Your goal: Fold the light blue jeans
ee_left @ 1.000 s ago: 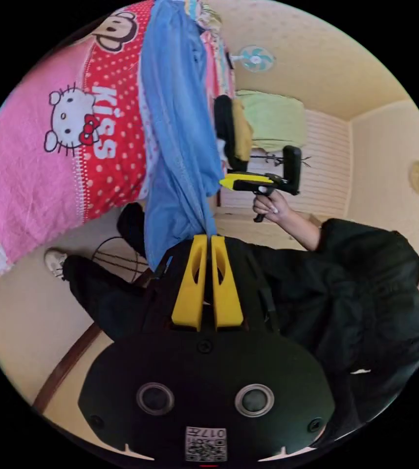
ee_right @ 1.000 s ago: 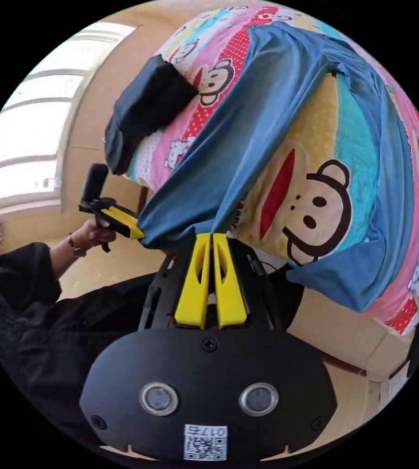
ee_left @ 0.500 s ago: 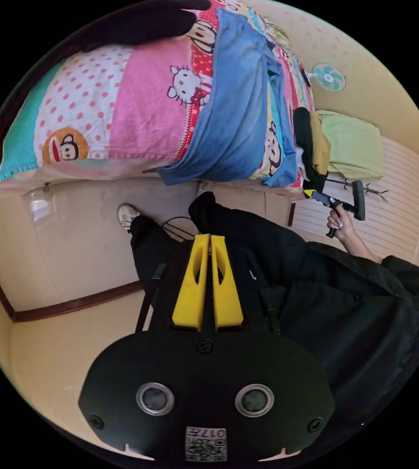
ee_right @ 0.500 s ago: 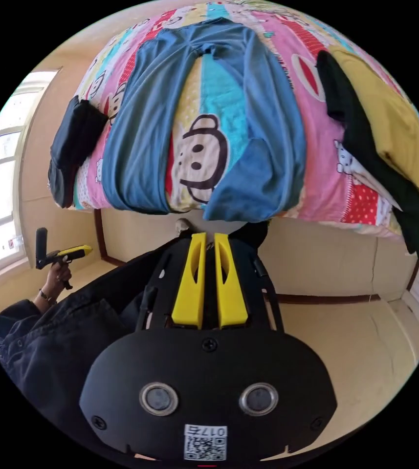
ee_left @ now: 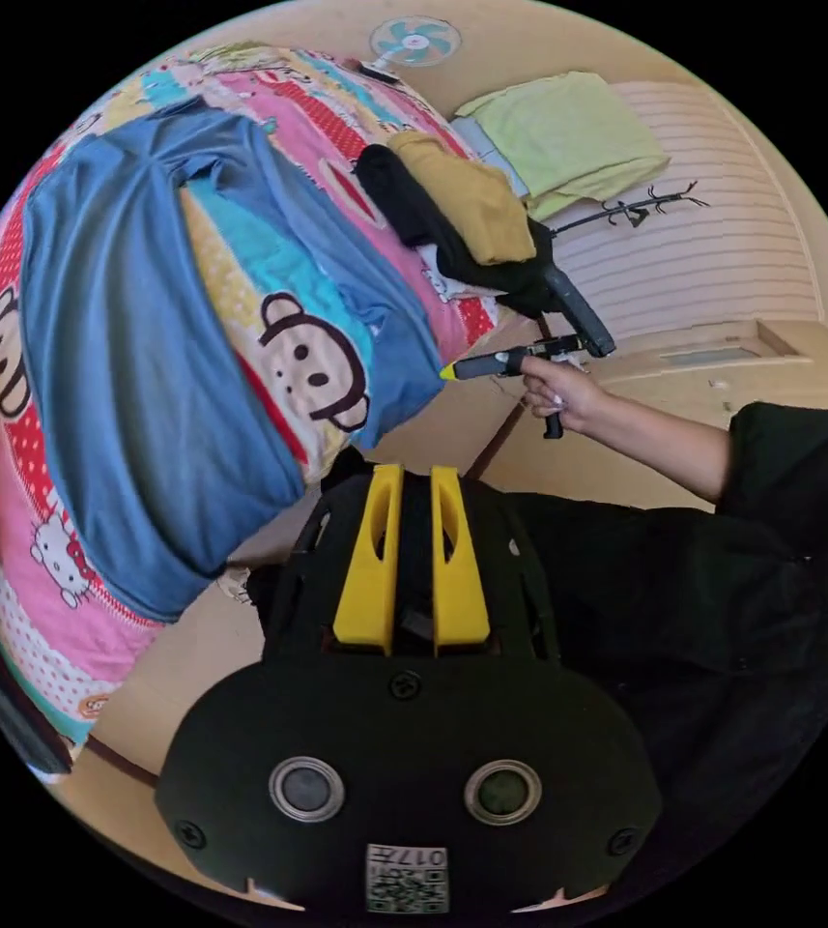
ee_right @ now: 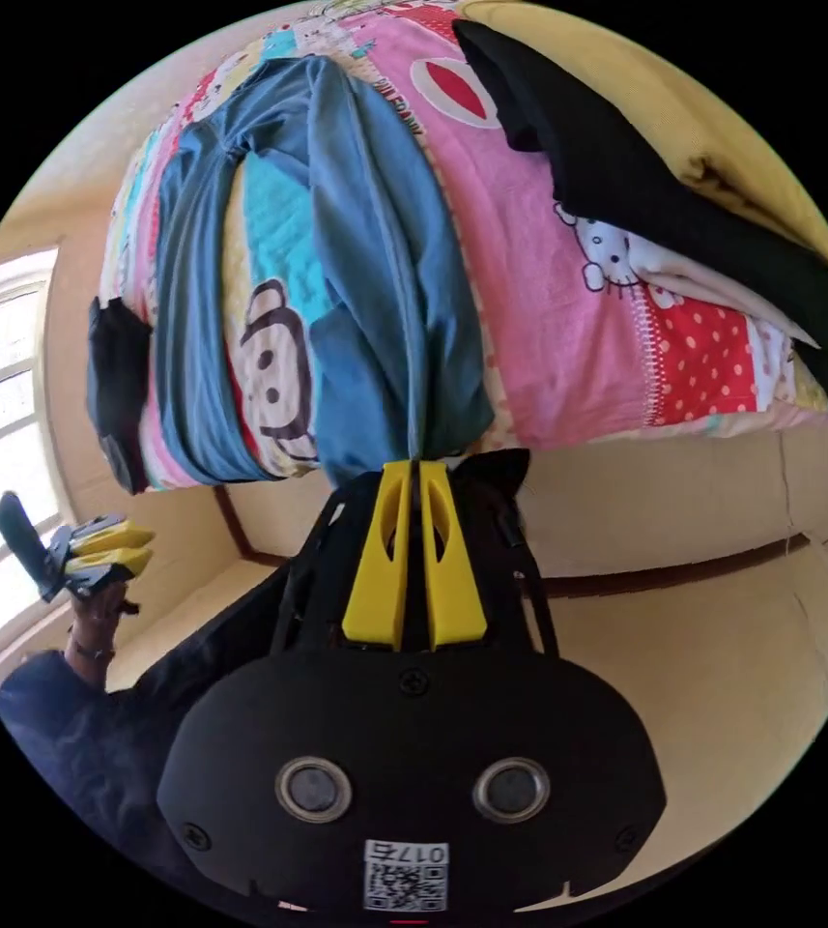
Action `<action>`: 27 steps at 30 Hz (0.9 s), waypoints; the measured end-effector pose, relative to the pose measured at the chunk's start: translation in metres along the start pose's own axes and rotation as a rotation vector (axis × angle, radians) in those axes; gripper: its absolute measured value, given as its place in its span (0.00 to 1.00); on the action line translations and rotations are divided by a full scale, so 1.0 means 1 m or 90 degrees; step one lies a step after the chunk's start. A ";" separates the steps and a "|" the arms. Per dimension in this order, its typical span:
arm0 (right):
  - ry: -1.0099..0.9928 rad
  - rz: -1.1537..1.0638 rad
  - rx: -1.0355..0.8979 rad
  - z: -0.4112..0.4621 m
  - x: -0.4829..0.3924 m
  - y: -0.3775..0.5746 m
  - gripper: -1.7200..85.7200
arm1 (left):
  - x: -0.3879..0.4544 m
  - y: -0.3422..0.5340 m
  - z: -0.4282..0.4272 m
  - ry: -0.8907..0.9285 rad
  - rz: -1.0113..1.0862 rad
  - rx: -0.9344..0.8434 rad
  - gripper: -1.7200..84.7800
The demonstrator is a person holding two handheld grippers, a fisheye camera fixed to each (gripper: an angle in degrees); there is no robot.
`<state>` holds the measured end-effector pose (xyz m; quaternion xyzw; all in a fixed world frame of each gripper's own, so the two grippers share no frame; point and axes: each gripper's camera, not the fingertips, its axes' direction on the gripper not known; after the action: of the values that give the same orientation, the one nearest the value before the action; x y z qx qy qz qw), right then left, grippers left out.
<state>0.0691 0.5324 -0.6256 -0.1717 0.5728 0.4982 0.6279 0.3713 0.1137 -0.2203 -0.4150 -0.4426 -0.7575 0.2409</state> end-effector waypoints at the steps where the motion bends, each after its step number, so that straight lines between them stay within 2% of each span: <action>1: -0.050 -0.014 0.000 -0.009 0.000 0.005 0.04 | 0.022 -0.017 0.005 0.005 0.024 -0.004 0.10; 3: -0.170 -0.064 0.020 -0.046 -0.005 0.022 0.04 | 0.054 -0.037 0.011 0.009 0.048 -0.002 0.12; 8: -0.236 -0.141 -0.001 -0.100 -0.023 0.028 0.04 | 0.109 -0.080 0.016 -0.019 0.004 0.023 0.18; 12: -0.297 -0.169 -0.046 -0.127 -0.032 0.015 0.04 | 0.118 -0.106 0.012 -0.028 -0.060 0.036 0.18; 14: -0.312 -0.190 -0.073 -0.134 -0.036 0.010 0.04 | 0.118 -0.119 0.010 -0.069 -0.118 0.038 0.18; 16: -0.308 -0.211 -0.103 -0.138 -0.041 0.006 0.04 | 0.117 -0.127 0.006 -0.088 -0.156 0.039 0.17; 21: -0.331 -0.259 -0.197 -0.158 -0.047 -0.004 0.04 | 0.120 -0.131 -0.011 -0.124 -0.229 0.060 0.06; 27: -0.358 -0.339 -0.324 -0.189 -0.046 -0.026 0.04 | 0.156 -0.114 -0.046 -0.074 -0.162 0.132 0.03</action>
<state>-0.0057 0.3521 -0.6475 -0.3197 0.1755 0.4717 0.8028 0.1851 0.1302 -0.1546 -0.3718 -0.5802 -0.7071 0.1588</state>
